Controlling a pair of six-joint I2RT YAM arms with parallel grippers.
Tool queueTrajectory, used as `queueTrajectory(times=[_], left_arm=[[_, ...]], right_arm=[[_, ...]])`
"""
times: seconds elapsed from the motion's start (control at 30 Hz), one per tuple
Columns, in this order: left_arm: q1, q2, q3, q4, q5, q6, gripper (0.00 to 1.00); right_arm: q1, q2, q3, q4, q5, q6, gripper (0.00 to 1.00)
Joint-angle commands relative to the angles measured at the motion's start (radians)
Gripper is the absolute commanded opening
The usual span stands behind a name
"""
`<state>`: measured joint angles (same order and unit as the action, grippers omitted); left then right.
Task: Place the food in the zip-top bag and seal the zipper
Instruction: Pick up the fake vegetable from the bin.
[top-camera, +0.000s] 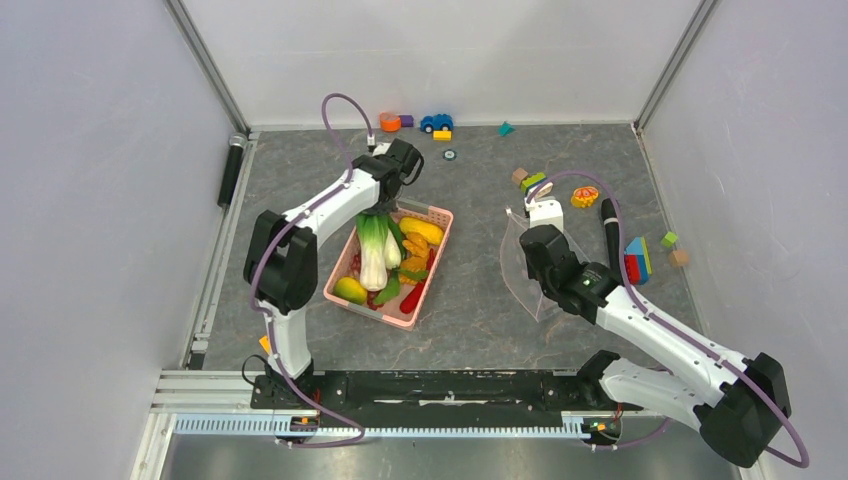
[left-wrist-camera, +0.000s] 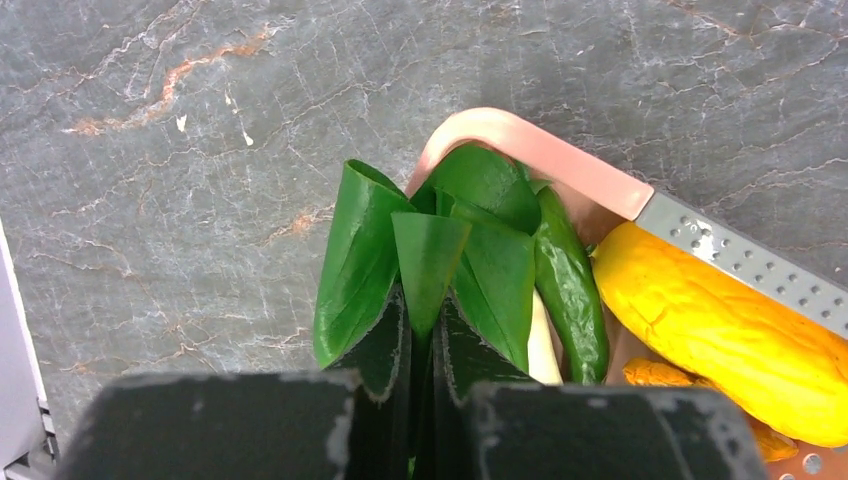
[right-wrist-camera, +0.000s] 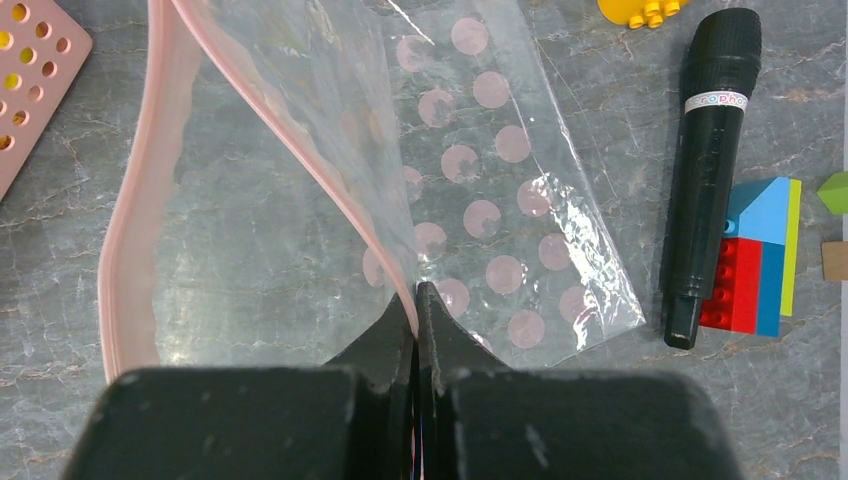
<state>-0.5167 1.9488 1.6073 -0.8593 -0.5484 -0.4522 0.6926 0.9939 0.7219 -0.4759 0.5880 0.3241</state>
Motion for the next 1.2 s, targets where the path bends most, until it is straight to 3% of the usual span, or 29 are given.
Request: queueTrajectory(times=[0.0, 0.4, 0.87, 1.17], left_arm=[[0.009, -0.099, -0.08, 0.058, 0.015, -0.036, 0.02], [0.008, -0.494, -0.439, 0.481, 0.209, 0.065, 0.02], [0.007, -0.79, -0.683, 0.715, 0.409, 0.101, 0.02], [0.007, -1.039, -0.937, 0.97, 0.659, 0.107, 0.02]], right_arm=[[-0.002, -0.009, 0.001, 0.034, 0.034, -0.009, 0.0], [-0.002, 0.004, 0.006, 0.044, -0.024, -0.033, 0.0], [-0.002, 0.012, 0.046, 0.018, -0.145, -0.066, 0.0], [-0.002, 0.028, 0.063, -0.021, -0.293, -0.072, 0.0]])
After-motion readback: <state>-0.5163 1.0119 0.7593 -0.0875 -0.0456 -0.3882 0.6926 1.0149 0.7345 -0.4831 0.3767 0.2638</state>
